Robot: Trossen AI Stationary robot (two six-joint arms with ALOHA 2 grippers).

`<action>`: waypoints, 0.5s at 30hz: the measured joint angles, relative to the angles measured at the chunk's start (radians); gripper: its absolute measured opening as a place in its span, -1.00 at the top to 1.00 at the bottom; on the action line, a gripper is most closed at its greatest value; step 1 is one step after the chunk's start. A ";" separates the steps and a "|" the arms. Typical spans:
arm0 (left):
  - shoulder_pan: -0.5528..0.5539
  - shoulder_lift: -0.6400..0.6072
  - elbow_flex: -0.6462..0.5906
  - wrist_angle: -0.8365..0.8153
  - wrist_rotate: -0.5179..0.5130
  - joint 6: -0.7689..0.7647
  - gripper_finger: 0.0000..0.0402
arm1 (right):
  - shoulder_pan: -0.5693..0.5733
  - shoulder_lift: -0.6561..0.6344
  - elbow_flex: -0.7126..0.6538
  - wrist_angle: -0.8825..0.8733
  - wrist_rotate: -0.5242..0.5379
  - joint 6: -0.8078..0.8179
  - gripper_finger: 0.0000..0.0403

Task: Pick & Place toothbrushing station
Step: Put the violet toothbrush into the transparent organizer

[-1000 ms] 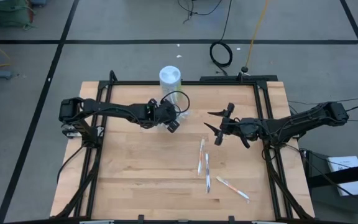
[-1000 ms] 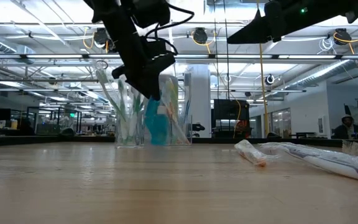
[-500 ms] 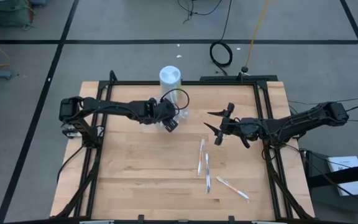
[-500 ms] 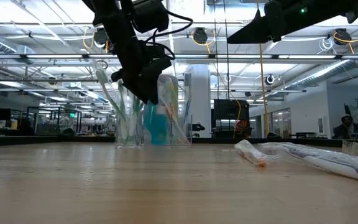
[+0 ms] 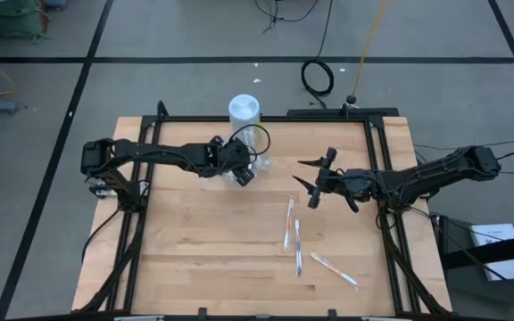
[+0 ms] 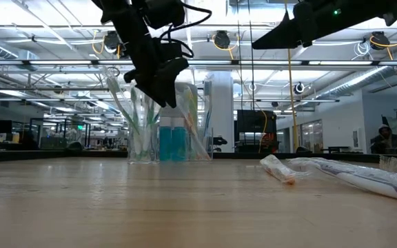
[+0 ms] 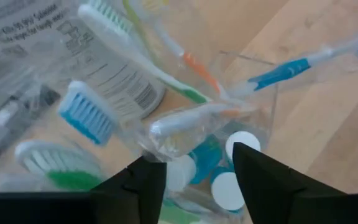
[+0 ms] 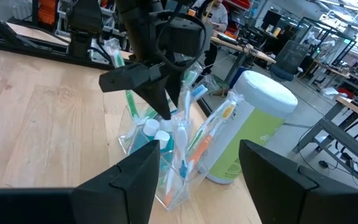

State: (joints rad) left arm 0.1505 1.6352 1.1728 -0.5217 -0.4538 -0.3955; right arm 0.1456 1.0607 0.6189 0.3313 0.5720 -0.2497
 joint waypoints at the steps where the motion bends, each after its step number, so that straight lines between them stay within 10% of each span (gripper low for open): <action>1: 0.001 0.000 0.000 -0.002 0.000 0.013 0.11 | 0.000 0.000 0.000 -0.001 0.000 0.000 -0.05; 15: -0.033 -0.046 0.036 -0.012 0.000 0.079 0.50 | 0.000 0.000 0.000 -0.014 -0.001 0.000 -0.05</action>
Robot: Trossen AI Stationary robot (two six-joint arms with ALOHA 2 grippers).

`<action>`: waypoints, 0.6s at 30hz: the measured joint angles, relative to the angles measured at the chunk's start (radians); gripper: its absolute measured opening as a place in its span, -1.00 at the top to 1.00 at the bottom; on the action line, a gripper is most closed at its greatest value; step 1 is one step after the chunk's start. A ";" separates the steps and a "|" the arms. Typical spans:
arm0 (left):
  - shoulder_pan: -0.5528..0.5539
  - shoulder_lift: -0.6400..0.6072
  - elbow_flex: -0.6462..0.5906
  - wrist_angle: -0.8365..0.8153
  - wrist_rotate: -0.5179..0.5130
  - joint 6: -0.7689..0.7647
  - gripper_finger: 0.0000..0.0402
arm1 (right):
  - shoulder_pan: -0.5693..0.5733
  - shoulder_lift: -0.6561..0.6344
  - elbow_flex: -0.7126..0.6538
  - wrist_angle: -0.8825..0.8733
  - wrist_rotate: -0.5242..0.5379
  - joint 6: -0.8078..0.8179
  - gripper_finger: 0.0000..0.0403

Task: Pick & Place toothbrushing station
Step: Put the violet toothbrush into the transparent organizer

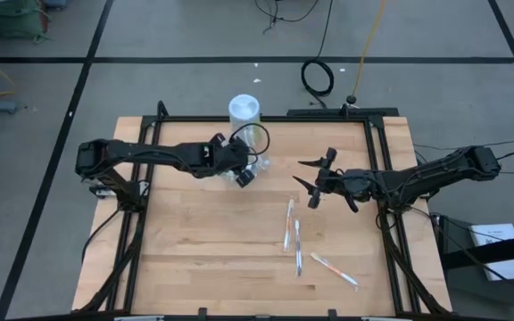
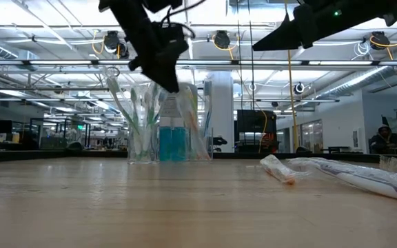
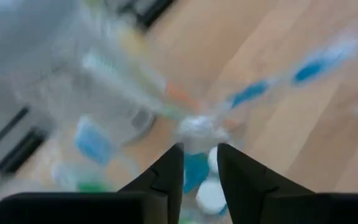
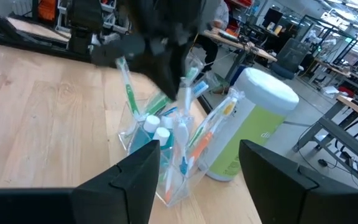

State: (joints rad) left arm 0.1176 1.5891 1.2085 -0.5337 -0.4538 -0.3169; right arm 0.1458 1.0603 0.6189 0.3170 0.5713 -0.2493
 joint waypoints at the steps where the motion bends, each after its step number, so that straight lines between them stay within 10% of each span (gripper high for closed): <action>1: -0.002 -0.009 0.004 0.006 0.000 0.009 0.51 | 0.000 0.000 0.000 -0.004 0.000 0.000 -0.05; 18: 0.141 0.001 0.032 0.233 0.042 0.118 0.52 | 0.000 0.000 0.000 0.007 -0.006 0.002 -0.05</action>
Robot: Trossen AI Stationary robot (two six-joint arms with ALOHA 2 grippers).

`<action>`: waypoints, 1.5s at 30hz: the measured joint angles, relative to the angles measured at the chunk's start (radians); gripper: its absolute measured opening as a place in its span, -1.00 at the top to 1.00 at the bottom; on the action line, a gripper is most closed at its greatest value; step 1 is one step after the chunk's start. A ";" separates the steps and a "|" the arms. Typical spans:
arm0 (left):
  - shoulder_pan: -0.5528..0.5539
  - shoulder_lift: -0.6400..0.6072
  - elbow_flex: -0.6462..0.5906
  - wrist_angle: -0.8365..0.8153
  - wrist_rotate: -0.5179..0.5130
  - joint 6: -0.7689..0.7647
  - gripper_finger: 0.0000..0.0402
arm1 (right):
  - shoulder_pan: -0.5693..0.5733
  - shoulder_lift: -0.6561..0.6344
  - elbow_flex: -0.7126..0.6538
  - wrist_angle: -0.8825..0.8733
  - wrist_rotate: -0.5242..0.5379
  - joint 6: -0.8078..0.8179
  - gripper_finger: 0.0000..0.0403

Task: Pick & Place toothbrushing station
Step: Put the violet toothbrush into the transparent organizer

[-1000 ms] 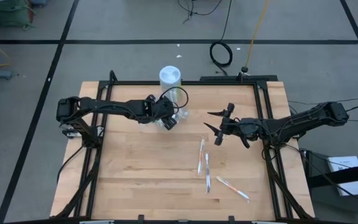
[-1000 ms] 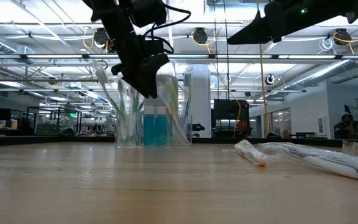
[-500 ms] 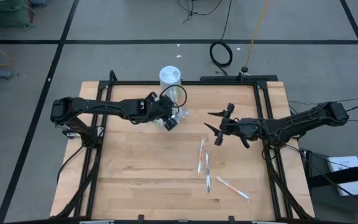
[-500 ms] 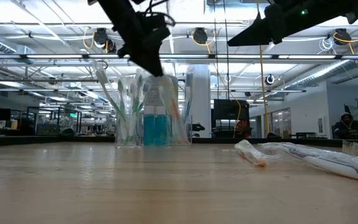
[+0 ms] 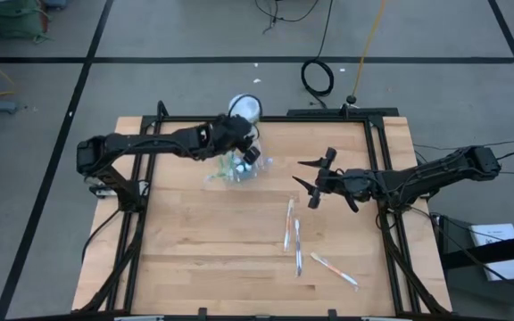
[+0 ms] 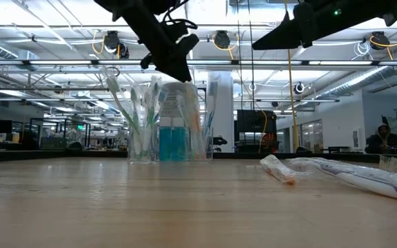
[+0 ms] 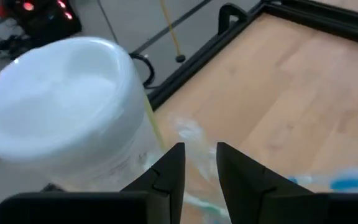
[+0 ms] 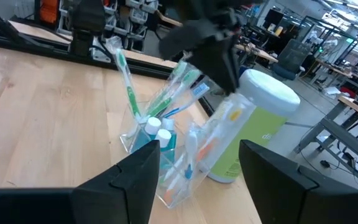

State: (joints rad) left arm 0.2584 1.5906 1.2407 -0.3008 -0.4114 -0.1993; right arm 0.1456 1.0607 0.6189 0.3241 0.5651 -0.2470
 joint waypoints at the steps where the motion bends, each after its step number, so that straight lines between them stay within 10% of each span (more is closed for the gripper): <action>1: 0.014 0.000 0.000 0.010 0.024 0.008 0.52 | 0.000 0.000 0.000 0.000 -0.012 0.000 -0.05; 14: 0.063 -0.073 -0.001 -0.012 0.072 0.063 0.52 | 0.000 0.000 0.000 -0.005 -0.259 0.000 -0.05; 26: -0.123 -0.225 0.000 -0.025 0.254 0.072 0.52 | 0.000 0.054 0.004 -0.034 -0.387 0.144 -0.03; 45: -0.278 -0.248 0.000 -0.278 0.095 0.018 0.52 | 0.093 0.339 0.074 -0.419 -0.484 1.102 -0.01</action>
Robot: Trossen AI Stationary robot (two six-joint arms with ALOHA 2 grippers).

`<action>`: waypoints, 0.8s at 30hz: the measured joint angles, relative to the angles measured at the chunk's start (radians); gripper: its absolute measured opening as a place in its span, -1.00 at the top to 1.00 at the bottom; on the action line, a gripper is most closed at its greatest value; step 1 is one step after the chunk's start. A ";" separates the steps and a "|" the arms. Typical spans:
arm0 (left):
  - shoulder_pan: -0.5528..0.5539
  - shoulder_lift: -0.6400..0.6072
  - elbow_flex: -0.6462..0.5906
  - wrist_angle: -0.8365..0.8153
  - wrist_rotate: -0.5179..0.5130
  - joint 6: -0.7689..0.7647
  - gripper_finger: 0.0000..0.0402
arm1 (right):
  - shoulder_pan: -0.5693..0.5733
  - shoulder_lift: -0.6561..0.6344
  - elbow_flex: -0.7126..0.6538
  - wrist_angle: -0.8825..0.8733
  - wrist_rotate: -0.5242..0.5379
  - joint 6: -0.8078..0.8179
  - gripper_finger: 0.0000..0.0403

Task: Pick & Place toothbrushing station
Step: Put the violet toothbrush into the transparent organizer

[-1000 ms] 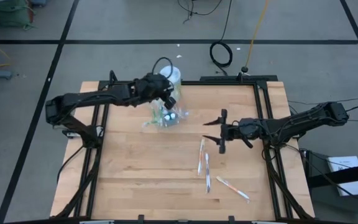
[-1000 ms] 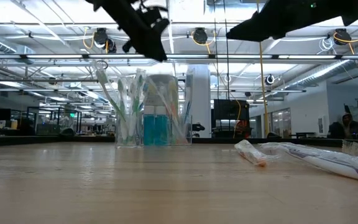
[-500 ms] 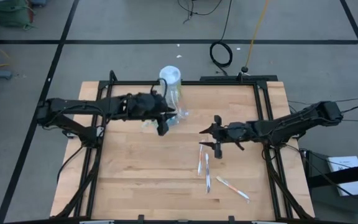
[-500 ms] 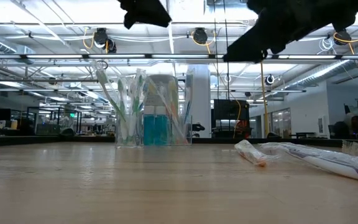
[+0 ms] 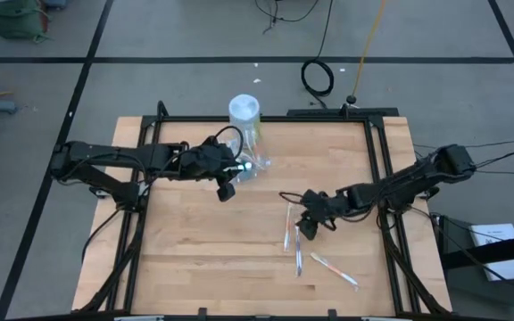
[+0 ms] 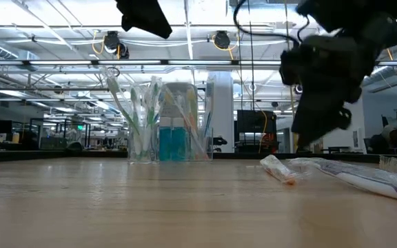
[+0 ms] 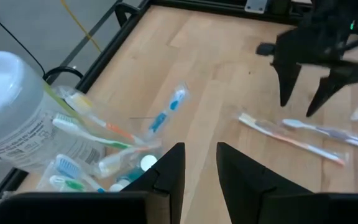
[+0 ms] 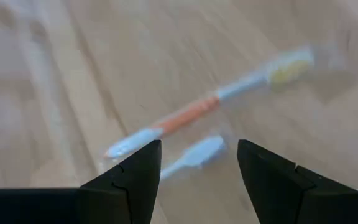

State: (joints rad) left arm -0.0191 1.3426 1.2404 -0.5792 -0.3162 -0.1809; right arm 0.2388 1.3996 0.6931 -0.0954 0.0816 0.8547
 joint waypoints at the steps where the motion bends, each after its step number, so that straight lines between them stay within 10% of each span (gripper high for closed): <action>1: 0.001 0.000 0.000 0.002 0.000 0.000 0.52 | 0.009 0.020 -0.003 0.003 -0.001 0.033 -0.01; 15: 0.001 0.000 0.000 -0.002 -0.001 0.046 0.52 | 0.071 0.248 -0.007 0.213 0.017 0.144 0.04; 24: 0.001 0.000 0.000 -0.002 -0.001 0.045 0.52 | 0.064 0.243 -0.012 0.253 0.048 0.025 0.67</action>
State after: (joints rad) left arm -0.0181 1.3426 1.2404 -0.5812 -0.3168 -0.1360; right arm 0.3028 1.6425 0.6814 0.1574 0.1298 0.8795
